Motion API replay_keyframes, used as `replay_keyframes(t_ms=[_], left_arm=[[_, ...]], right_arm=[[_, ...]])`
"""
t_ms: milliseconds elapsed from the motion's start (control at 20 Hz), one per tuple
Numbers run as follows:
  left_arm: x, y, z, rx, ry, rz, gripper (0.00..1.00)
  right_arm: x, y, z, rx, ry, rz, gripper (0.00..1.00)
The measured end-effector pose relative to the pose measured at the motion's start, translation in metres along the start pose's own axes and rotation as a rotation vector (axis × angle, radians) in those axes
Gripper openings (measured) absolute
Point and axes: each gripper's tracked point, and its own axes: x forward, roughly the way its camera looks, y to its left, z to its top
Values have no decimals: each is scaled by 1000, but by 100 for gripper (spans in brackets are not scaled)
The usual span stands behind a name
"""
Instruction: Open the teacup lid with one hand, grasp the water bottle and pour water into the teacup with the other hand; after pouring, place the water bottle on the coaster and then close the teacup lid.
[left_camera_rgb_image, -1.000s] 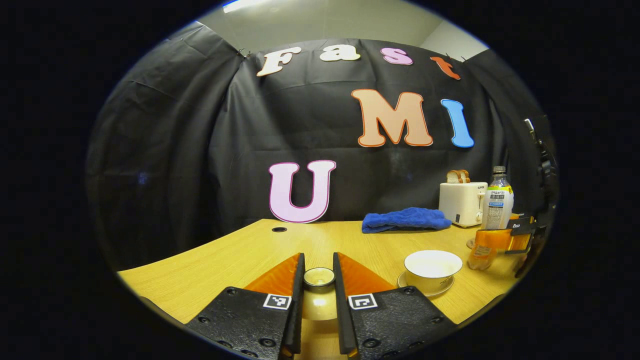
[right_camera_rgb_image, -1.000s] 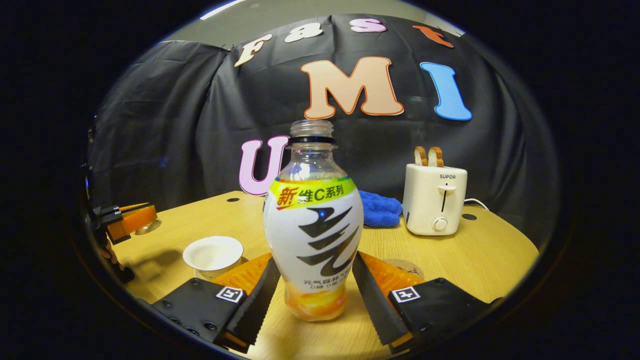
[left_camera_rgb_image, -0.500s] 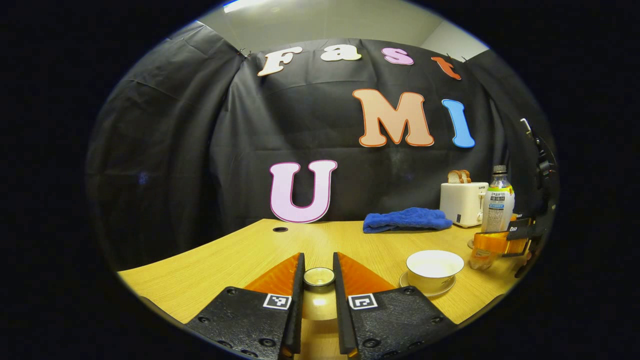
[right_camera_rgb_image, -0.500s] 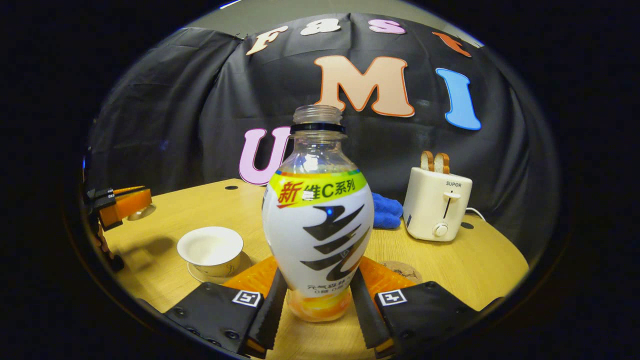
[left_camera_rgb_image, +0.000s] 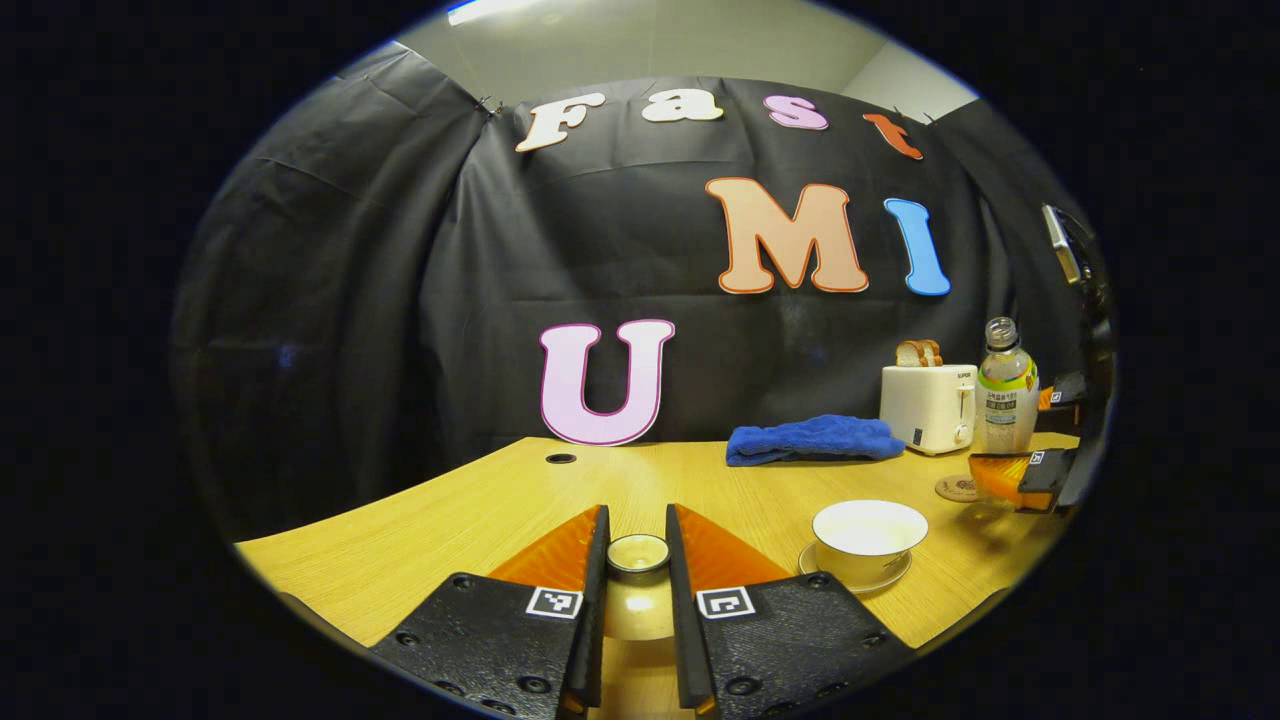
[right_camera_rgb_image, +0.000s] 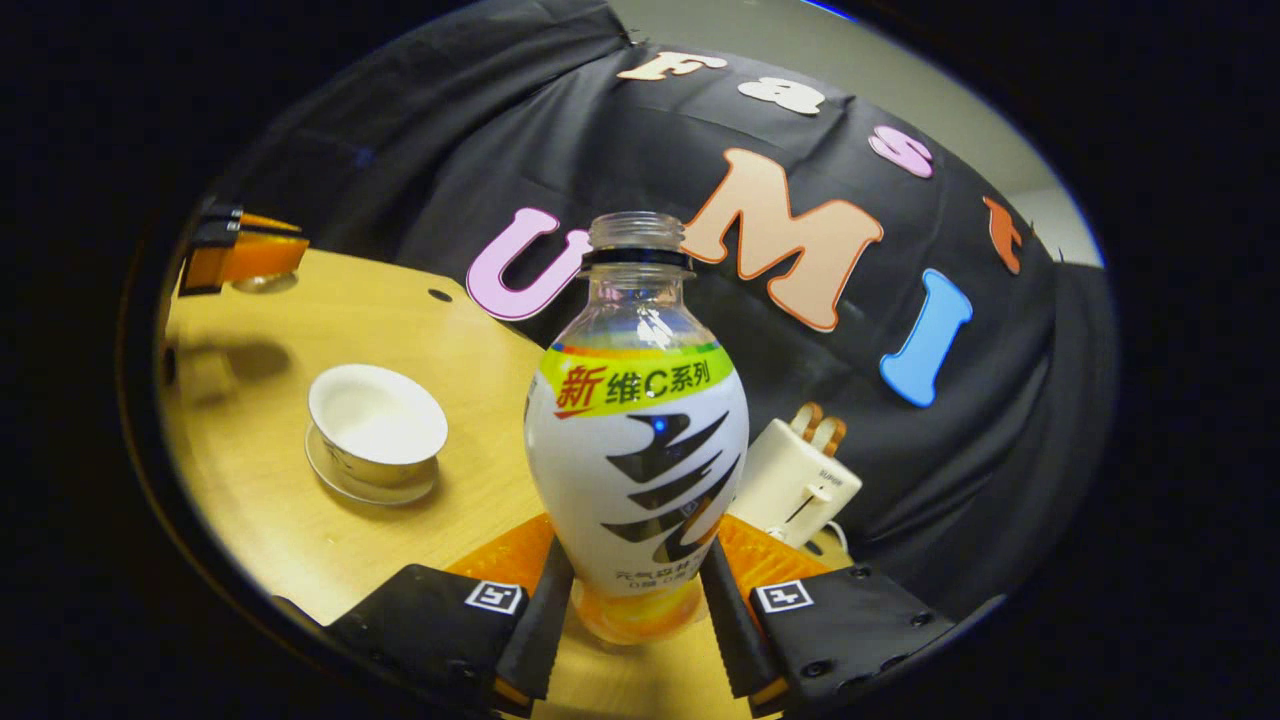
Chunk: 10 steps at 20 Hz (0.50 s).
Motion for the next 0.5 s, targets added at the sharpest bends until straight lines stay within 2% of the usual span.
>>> replay_keyframes(t_ms=[150, 300, 500], left_arm=[[0, 1, 0, 0, -1, 4, 27], [-1, 1, 1, 0, 0, 5, 27], [-1, 1, 0, 0, 0, 5, 27]], right_arm=[[-1, -13, 4, -151, -9, -47, 68], [2, -6, -3, -240, 10, -10, 67], [5, -8, -4, -361, 20, -17, 67]])
